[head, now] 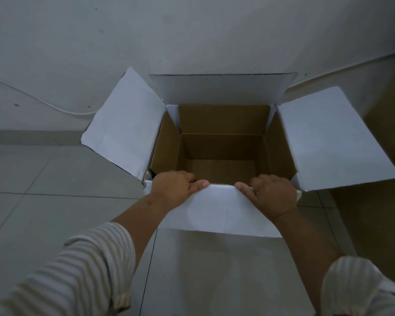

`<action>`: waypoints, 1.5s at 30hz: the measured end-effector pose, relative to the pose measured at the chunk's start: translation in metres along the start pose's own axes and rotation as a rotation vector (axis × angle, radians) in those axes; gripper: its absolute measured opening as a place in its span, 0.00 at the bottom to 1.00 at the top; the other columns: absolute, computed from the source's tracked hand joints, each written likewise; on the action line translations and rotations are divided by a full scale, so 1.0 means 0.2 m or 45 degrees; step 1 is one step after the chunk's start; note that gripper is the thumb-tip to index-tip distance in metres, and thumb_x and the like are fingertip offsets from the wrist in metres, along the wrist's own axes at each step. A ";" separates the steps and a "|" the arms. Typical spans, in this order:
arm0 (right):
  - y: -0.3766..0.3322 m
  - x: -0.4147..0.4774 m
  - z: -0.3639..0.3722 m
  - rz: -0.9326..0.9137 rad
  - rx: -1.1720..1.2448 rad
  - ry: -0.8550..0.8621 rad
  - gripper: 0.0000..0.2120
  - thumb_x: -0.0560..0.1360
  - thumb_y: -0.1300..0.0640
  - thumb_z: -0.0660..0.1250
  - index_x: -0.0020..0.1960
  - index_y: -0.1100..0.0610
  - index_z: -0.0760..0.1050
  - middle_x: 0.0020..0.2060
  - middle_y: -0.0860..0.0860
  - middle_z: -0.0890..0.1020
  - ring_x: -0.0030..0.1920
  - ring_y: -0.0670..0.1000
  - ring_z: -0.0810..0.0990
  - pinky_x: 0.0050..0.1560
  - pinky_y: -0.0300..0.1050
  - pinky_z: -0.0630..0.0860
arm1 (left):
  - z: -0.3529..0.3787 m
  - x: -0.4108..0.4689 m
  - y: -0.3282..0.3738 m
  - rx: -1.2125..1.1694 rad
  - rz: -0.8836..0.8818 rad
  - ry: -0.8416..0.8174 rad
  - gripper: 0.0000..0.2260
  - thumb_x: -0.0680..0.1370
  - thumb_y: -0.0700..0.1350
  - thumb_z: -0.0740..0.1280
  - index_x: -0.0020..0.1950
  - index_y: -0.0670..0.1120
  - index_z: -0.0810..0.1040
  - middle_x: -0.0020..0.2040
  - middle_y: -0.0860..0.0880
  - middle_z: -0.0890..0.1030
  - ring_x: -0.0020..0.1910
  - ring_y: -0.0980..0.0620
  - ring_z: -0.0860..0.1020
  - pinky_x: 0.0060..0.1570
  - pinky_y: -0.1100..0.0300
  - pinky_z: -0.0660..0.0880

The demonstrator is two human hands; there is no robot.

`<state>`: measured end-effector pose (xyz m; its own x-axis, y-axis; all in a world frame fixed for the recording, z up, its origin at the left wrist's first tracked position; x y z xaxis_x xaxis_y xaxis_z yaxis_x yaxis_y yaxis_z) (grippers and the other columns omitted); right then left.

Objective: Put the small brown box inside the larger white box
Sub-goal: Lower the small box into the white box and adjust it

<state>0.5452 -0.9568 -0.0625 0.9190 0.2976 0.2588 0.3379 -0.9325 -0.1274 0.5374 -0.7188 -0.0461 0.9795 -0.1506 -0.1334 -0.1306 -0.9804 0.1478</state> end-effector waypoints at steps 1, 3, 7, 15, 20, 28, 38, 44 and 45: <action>0.01 0.00 0.00 -0.007 -0.005 0.023 0.37 0.70 0.29 0.34 0.28 0.52 0.70 0.25 0.47 0.66 0.26 0.49 0.66 0.32 0.41 0.63 | 0.00 0.01 0.01 0.004 0.001 -0.002 0.26 0.75 0.68 0.50 0.48 0.51 0.79 0.43 0.49 0.82 0.43 0.49 0.78 0.39 0.58 0.70; 0.02 0.00 0.01 -0.002 -0.012 0.085 0.36 0.72 0.30 0.38 0.26 0.53 0.72 0.23 0.47 0.64 0.24 0.48 0.64 0.30 0.39 0.61 | 0.01 0.03 0.01 0.007 0.005 -0.002 0.26 0.74 0.68 0.50 0.47 0.51 0.78 0.43 0.49 0.82 0.43 0.50 0.78 0.39 0.58 0.70; 0.03 0.01 0.03 -0.030 -0.024 0.128 0.35 0.72 0.30 0.41 0.27 0.53 0.72 0.24 0.46 0.64 0.24 0.47 0.64 0.30 0.38 0.60 | 0.01 0.03 0.00 0.034 0.024 0.029 0.26 0.73 0.69 0.51 0.48 0.51 0.79 0.43 0.50 0.82 0.43 0.49 0.79 0.40 0.56 0.74; 0.14 0.01 0.00 -0.059 -0.091 0.069 0.34 0.71 0.29 0.39 0.28 0.52 0.71 0.24 0.48 0.68 0.25 0.48 0.67 0.27 0.36 0.55 | -0.01 0.07 0.12 0.020 0.029 0.063 0.25 0.73 0.70 0.52 0.42 0.51 0.77 0.39 0.50 0.79 0.40 0.51 0.77 0.36 0.58 0.70; 0.33 0.01 -0.04 -0.054 -0.147 0.060 0.38 0.71 0.29 0.38 0.30 0.54 0.74 0.25 0.48 0.70 0.26 0.48 0.68 0.26 0.37 0.53 | 0.03 0.15 0.27 -0.035 0.014 0.075 0.27 0.72 0.71 0.52 0.45 0.51 0.78 0.38 0.51 0.78 0.39 0.52 0.76 0.36 0.59 0.68; 0.48 -0.01 -0.07 0.204 -0.225 0.031 0.41 0.68 0.28 0.36 0.36 0.55 0.79 0.33 0.53 0.81 0.39 0.57 0.78 0.46 0.54 0.70 | 0.03 0.27 0.43 -0.032 0.068 0.051 0.28 0.72 0.71 0.52 0.52 0.51 0.79 0.44 0.49 0.82 0.41 0.51 0.76 0.38 0.58 0.71; 0.64 0.05 -0.08 0.247 -0.126 -0.023 0.46 0.62 0.24 0.30 0.38 0.54 0.77 0.38 0.52 0.80 0.45 0.54 0.75 0.51 0.53 0.65 | 0.03 0.38 0.53 -0.004 0.147 0.080 0.29 0.73 0.70 0.51 0.54 0.51 0.78 0.44 0.50 0.81 0.45 0.50 0.79 0.38 0.59 0.69; 0.70 0.06 -0.08 0.256 -0.107 -0.039 0.43 0.64 0.25 0.34 0.38 0.53 0.77 0.38 0.51 0.80 0.44 0.53 0.74 0.53 0.53 0.65 | 0.02 0.42 0.57 -0.009 0.186 0.123 0.28 0.73 0.70 0.50 0.49 0.50 0.78 0.38 0.51 0.77 0.43 0.50 0.79 0.38 0.57 0.73; 0.71 0.06 -0.09 0.263 -0.097 -0.039 0.42 0.63 0.25 0.34 0.38 0.53 0.77 0.37 0.50 0.79 0.43 0.52 0.74 0.53 0.53 0.65 | 0.02 0.42 0.58 -0.006 0.190 0.123 0.28 0.73 0.70 0.50 0.48 0.50 0.78 0.38 0.51 0.77 0.42 0.50 0.79 0.38 0.57 0.73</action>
<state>0.6015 -1.0892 -0.0609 0.9732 0.1034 0.2055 0.1264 -0.9867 -0.1018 0.6046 -0.8457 -0.0450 0.9596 -0.2811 -0.0147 -0.2751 -0.9474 0.1633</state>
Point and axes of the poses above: each hand's wrist, its own x-axis towards the middle knuckle, its own z-axis out of the palm, y = z × x, the point moved 2 cm from there along x, towards the middle knuckle
